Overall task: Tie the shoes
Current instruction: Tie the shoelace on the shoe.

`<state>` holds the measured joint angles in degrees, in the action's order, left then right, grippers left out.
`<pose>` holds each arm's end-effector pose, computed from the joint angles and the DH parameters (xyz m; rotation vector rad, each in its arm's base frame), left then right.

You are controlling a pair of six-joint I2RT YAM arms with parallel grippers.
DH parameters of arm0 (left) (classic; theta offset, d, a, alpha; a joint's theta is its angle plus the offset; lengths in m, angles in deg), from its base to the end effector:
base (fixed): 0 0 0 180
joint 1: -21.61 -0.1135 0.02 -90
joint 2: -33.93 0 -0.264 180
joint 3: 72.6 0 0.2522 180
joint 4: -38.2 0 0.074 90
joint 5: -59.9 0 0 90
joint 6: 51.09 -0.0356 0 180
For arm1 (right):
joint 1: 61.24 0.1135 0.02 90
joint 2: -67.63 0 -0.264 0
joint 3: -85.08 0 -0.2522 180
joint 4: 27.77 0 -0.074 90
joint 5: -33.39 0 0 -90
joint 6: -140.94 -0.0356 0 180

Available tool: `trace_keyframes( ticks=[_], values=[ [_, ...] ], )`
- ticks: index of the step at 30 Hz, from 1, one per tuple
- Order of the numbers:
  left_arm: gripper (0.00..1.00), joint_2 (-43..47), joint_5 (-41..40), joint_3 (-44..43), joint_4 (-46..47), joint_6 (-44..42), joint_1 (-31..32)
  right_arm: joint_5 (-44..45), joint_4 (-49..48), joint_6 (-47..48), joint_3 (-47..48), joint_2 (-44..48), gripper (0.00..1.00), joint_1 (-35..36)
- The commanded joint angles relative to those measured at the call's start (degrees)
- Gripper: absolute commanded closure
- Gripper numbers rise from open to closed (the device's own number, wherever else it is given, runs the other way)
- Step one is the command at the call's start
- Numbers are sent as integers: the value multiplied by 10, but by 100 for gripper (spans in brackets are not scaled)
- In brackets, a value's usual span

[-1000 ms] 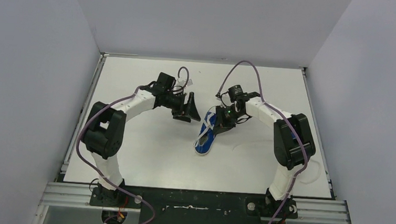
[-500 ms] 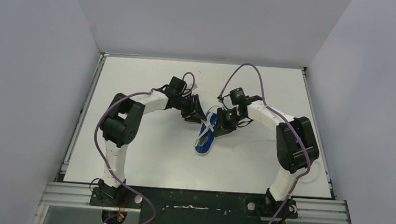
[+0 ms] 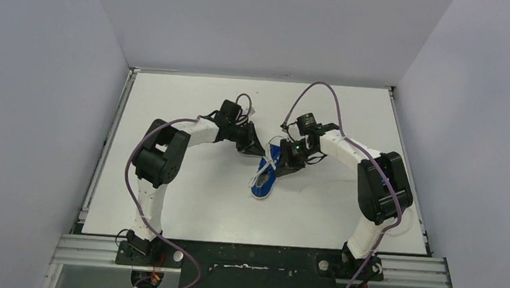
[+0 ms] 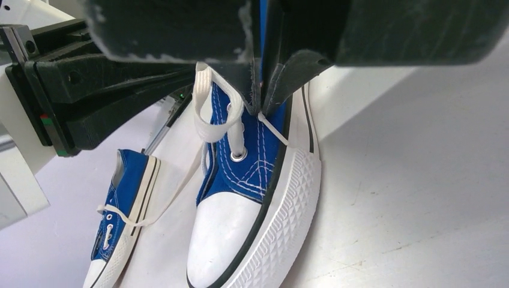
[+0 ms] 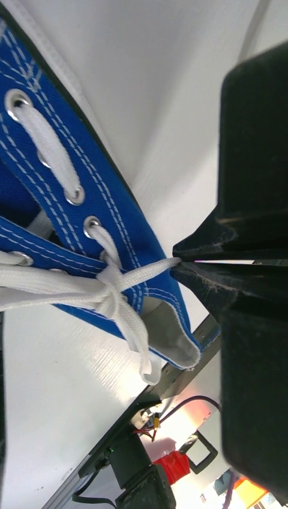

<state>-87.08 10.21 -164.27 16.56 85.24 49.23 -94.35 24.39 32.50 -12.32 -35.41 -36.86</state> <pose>0.3788 -0.2242 0.1376 -0.0920 2.7074 -1.3602 0.3065 0.1629 0.1851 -0.3026 2.8962 1.0878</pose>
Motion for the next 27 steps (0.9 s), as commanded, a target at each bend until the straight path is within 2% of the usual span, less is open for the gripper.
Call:
trace_keyframes(
  ticks=[1, 15, 21, 25, 27],
  values=[
    [100, 24, -18, -11, 27, -13, -6, -4, 30, 15, -16, 65, 100, 3],
    [100, 23, -12, -15, 29, -15, -23, -37, 52, 14, -124, 95, 100, 8],
    [100, 24, -10, -21, 10, -31, -20, -30, 25, -7, -111, 94, 100, 8],
    [100, 34, -13, -20, -12, -54, -20, 62, 53, -14, -56, 96, 65, -2],
    [100, 38, -11, -17, -14, -54, -20, 105, 58, -35, -15, 105, 53, -3]
  ],
)
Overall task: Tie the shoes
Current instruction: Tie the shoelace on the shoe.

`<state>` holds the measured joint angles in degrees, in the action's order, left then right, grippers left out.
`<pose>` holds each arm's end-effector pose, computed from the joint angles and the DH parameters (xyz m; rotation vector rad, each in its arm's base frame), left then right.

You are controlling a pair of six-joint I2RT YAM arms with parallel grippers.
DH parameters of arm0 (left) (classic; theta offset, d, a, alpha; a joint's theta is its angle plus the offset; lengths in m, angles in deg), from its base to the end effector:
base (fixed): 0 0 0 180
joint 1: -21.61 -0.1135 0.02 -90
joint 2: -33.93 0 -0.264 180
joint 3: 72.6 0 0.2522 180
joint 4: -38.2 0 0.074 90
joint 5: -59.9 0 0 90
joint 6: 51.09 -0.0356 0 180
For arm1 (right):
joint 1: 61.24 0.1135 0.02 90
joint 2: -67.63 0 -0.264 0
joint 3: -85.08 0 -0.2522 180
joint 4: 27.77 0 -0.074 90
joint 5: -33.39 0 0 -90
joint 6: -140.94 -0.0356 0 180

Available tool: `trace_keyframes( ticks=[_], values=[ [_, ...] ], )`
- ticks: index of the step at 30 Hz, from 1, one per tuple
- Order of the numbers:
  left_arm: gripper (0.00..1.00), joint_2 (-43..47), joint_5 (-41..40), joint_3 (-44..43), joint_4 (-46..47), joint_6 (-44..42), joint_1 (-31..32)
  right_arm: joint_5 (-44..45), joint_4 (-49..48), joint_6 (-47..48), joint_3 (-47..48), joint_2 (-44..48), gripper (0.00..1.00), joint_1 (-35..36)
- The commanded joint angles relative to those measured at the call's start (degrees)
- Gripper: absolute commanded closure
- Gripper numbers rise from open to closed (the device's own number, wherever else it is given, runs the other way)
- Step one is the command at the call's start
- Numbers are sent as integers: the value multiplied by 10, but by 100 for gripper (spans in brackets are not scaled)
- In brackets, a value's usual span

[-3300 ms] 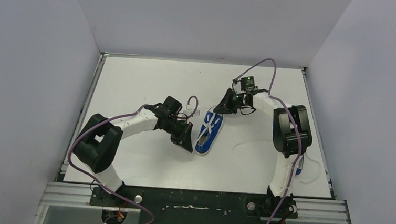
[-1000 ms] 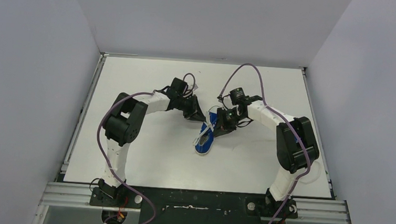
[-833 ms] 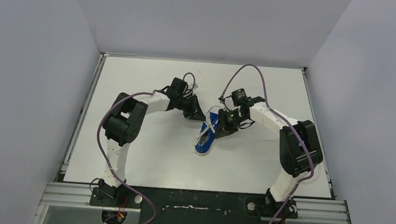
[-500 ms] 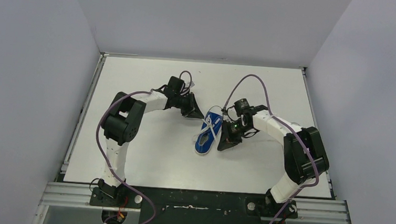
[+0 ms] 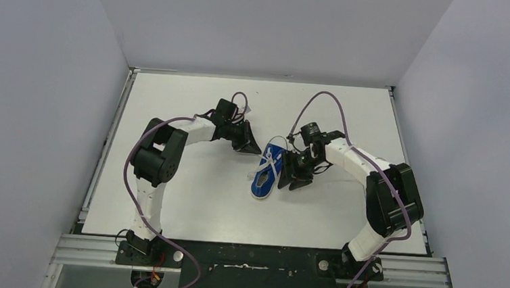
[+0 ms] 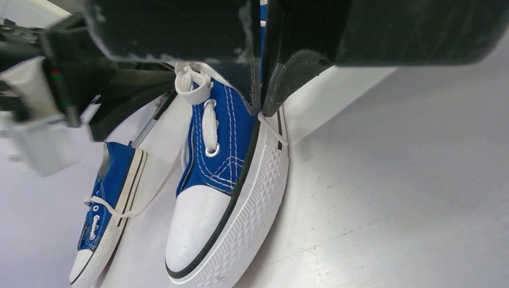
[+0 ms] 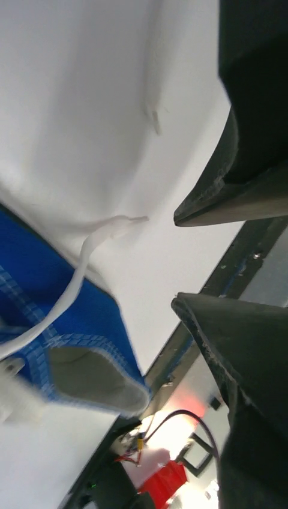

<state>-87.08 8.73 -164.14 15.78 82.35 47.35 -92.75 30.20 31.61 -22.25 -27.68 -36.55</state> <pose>0.3852 -0.2105 0.1356 -0.0897 2.6923 -1.3002 0.2583 0.1419 0.1779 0.2130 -2.8897 -0.9653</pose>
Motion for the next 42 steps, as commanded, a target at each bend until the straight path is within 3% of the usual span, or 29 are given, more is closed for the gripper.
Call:
trace_keyframes(
  ticks=[1, 5, 12, 29, 42],
  values=[
    [100, 39, 4, -16, -3, -23, 0, 104, -8, -41, 104, 28, 49, -6],
    [100, 41, 6, -5, 15, -9, 1, 164, -37, -103, 181, -6, 44, 3],
    [100, 43, 7, 4, 24, -4, 1, 246, 4, -120, 299, -114, 48, 48],
    [100, 41, -24, 44, -6, -30, -3, 356, 85, -55, 403, -208, 53, 108],
    [100, 104, -133, 100, -57, -66, -5, 432, 157, -30, 457, -248, 57, 145]
  ],
)
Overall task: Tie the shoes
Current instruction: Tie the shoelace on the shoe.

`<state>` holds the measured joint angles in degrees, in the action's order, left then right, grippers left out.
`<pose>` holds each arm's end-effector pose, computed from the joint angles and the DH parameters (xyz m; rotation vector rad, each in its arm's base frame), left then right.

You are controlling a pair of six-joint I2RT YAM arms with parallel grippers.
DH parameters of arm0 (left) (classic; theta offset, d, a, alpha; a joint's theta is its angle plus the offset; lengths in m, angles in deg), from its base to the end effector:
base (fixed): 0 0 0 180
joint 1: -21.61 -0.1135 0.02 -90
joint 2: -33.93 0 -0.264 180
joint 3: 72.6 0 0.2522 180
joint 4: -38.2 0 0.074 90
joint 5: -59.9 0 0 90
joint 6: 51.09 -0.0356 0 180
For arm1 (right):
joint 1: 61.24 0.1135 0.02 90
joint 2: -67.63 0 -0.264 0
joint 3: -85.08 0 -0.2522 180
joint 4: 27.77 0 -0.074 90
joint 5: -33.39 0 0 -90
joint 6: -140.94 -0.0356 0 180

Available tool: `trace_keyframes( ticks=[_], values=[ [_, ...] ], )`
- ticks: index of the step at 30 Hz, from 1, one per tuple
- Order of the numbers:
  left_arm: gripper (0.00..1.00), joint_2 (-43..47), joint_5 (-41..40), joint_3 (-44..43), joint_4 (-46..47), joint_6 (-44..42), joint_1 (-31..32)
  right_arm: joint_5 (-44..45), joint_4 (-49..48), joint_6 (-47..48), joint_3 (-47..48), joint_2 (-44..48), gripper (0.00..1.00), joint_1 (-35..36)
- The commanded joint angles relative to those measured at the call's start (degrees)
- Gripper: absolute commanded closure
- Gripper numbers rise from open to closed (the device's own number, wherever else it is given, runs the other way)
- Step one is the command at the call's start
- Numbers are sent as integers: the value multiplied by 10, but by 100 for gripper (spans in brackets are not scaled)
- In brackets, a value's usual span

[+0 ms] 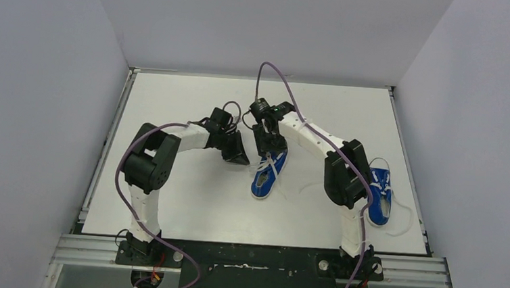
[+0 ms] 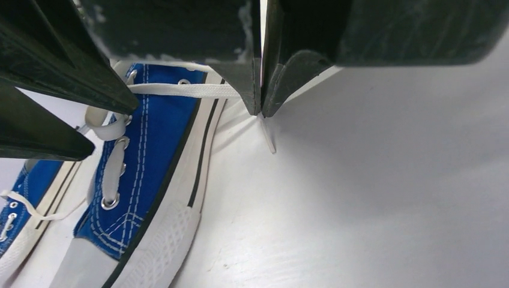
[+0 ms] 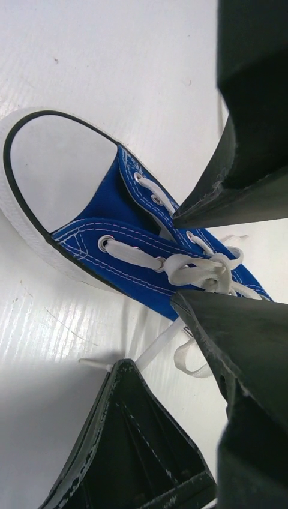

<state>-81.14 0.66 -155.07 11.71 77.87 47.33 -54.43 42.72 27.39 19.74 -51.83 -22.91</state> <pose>0.3507 -0.1892 0.1270 -0.1104 2.7849 -1.0569 0.3374 0.2650 0.2163 -0.3657 2.8753 0.1451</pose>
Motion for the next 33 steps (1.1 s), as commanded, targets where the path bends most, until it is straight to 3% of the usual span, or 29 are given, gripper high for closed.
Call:
trace_keyframes(
  ticks=[1, 11, 16, 20, 24, 29, 33],
  values=[
    [100, 51, -65, 14, -22, -22, -5, 52, 34, 15, 40, -7, 57, 10],
    [100, 86, -106, 50, -49, -35, -15, 60, 42, 22, 60, -29, 57, 15],
    [100, 100, -125, 41, -80, -85, -15, 55, 42, 23, 65, -36, 61, 14],
    [67, 134, -120, 43, -76, -133, -15, 41, 28, 19, 54, -27, 72, 10],
    [41, 190, -1, 100, 58, -141, -7, 34, 21, 18, 51, -19, 85, 6],
    [35, 172, 115, 128, 238, -48, 2, 20, 13, 14, 49, -13, 88, 0],
    [40, 108, 130, 86, 236, -24, 23, 20, 14, 12, 50, -12, 88, 0]
  ],
)
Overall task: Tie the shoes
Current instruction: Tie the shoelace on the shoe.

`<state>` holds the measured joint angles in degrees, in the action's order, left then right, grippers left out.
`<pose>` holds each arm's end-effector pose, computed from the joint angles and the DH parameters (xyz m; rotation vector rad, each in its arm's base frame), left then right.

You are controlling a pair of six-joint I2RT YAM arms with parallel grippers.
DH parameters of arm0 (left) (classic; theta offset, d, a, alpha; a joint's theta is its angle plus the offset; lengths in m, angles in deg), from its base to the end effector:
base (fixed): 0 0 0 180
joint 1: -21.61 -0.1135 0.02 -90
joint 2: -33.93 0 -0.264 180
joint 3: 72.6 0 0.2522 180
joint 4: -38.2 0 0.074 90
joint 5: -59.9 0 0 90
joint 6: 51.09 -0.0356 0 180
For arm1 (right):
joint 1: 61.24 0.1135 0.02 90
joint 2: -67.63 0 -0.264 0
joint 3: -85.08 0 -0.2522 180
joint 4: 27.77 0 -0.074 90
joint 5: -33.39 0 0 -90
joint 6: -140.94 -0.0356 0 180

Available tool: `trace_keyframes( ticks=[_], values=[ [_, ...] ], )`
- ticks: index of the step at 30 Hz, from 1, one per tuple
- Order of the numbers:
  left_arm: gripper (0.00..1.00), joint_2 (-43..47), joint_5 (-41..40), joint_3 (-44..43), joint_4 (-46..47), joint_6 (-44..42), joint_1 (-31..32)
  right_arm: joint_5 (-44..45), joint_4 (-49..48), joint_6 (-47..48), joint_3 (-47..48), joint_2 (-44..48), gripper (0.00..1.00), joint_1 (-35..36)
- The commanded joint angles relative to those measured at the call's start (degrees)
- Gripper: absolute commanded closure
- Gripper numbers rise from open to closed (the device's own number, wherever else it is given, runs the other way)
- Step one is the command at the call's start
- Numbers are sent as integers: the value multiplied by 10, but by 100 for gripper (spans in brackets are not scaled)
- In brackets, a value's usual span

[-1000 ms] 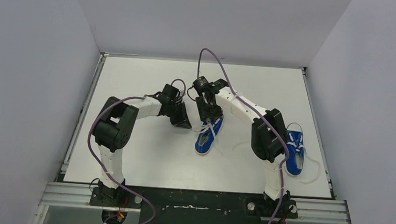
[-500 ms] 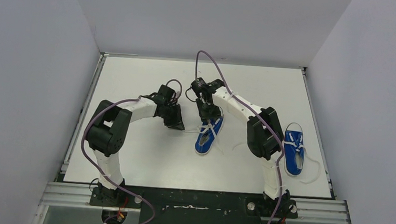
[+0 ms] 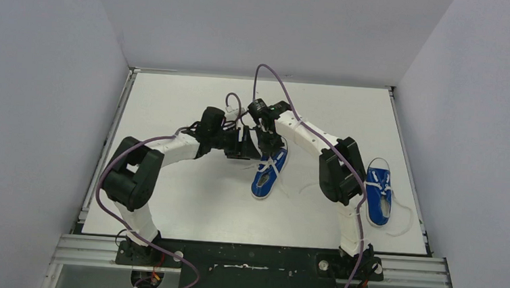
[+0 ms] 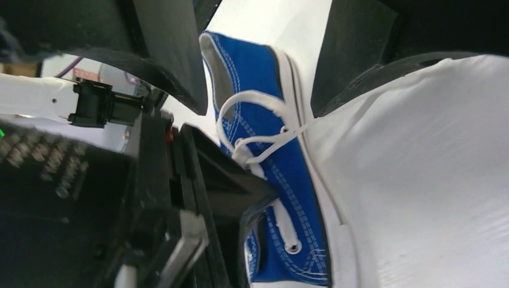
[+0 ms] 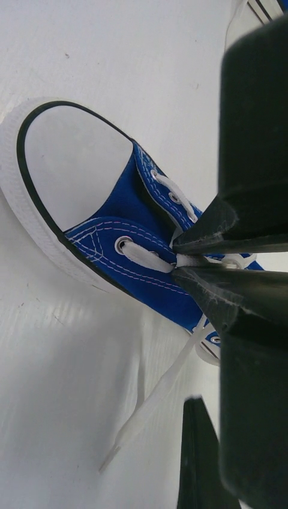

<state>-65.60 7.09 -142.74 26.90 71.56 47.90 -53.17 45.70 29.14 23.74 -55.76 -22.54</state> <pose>0.3142 -0.1792 0.1834 0.2375 2.4227 -1.2479 0.3440 0.2728 0.2059 -0.4219 2.9021 0.0766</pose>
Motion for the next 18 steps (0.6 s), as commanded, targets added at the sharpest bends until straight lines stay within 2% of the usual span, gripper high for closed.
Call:
trace_keyframes(
  ticks=[1, 4, 8, 13, 18],
  values=[
    [43, -58, 65, -47, 81, 41, 20, 7, -16, -4, 10, 28, 88, -4],
    [49, -64, 55, -59, 63, 36, 22, 6, -14, -4, 11, 29, 88, -5],
    [48, -37, 21, -48, 9, -12, 21, 6, -14, -2, 12, 28, 88, -5],
    [49, -46, 33, -37, 11, -15, 22, 2, -15, -1, 11, 29, 90, -7],
    [63, -68, 37, -49, 28, 6, 22, -2, -17, -2, 6, 30, 90, -11]
  ],
)
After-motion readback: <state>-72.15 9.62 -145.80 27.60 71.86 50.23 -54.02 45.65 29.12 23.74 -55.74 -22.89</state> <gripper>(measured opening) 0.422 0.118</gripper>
